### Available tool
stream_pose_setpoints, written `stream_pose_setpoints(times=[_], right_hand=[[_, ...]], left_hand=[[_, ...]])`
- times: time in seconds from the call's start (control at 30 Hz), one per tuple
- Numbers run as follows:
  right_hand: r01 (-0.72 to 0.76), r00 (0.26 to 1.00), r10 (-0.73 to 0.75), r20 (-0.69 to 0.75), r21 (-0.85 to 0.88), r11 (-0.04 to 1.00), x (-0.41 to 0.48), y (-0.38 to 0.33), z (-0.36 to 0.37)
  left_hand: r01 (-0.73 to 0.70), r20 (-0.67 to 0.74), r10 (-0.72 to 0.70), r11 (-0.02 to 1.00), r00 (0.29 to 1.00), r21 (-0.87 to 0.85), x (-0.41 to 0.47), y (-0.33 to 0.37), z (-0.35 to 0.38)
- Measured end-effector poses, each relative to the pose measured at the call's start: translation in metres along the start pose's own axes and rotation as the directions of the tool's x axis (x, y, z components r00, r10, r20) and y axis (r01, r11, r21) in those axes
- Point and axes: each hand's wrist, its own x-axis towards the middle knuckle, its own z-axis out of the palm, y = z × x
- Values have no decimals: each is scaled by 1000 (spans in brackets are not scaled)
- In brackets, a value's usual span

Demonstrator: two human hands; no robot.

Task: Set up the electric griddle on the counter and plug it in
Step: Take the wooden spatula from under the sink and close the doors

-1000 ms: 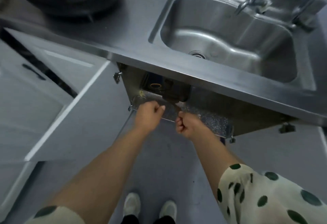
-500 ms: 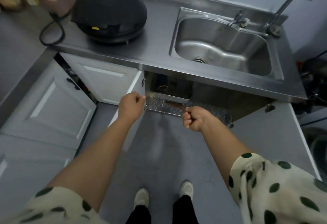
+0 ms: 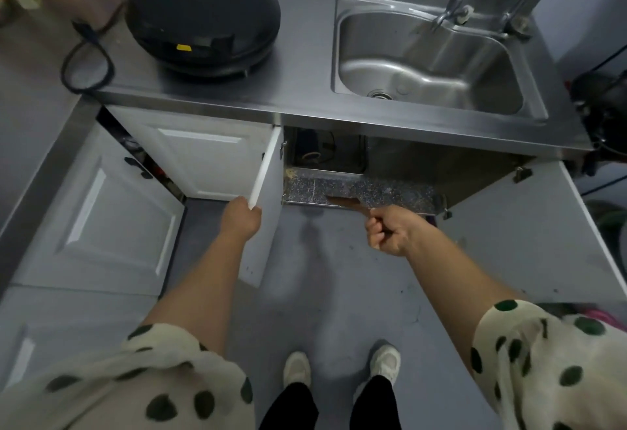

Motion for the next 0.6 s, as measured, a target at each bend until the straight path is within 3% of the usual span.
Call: stream_pose_setpoints(times=[0.17, 0.33, 0.6], right_hand=[[-4, 1000, 4, -15, -10, 1000, 11, 2, -6], [-19, 1000, 19, 0, 3, 1000, 17, -1, -18], [-47, 999, 47, -8, 27, 999, 27, -5, -48]], left_hand=[[129, 17, -130, 991, 991, 35, 16, -21, 8], [132, -18, -131, 990, 991, 40, 11, -18, 23], [145, 42, -145, 989, 989, 2, -1, 19, 66]])
